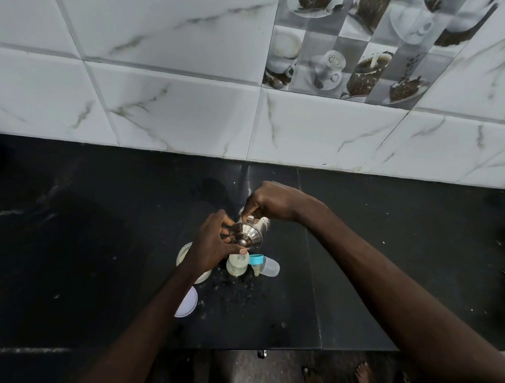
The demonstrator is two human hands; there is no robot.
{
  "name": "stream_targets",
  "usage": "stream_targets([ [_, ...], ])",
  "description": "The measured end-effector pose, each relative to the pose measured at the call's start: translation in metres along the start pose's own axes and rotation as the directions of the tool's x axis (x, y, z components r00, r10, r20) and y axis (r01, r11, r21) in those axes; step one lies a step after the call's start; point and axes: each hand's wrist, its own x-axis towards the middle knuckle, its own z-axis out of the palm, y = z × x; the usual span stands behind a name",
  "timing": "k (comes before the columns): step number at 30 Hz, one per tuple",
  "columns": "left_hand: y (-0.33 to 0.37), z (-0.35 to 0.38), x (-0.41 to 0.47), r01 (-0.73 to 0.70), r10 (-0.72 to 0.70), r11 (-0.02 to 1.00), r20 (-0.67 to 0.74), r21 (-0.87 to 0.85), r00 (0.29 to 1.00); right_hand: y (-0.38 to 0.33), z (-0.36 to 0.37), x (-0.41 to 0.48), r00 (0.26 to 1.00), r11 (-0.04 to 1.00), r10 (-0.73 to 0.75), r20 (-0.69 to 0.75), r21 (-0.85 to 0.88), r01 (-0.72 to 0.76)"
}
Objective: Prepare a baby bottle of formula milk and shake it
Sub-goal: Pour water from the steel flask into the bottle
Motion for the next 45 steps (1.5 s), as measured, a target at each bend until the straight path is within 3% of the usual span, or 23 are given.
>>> stream_targets([
  [24, 0.0006, -0.0021, -0.0018, -0.007, 0.006, 0.997, -0.018, -0.076, 1.0, -0.0013, 0.0011, 0.007, 1.0, 0.999, -0.011, -0.007, -0.047, 0.011],
  [45, -0.0047, -0.0038, -0.002, -0.013, 0.012, 0.999, -0.032, -0.036, 0.999, -0.0034, -0.002, 0.0078, 1.0, 0.998, -0.014, 0.012, -0.056, 0.015],
])
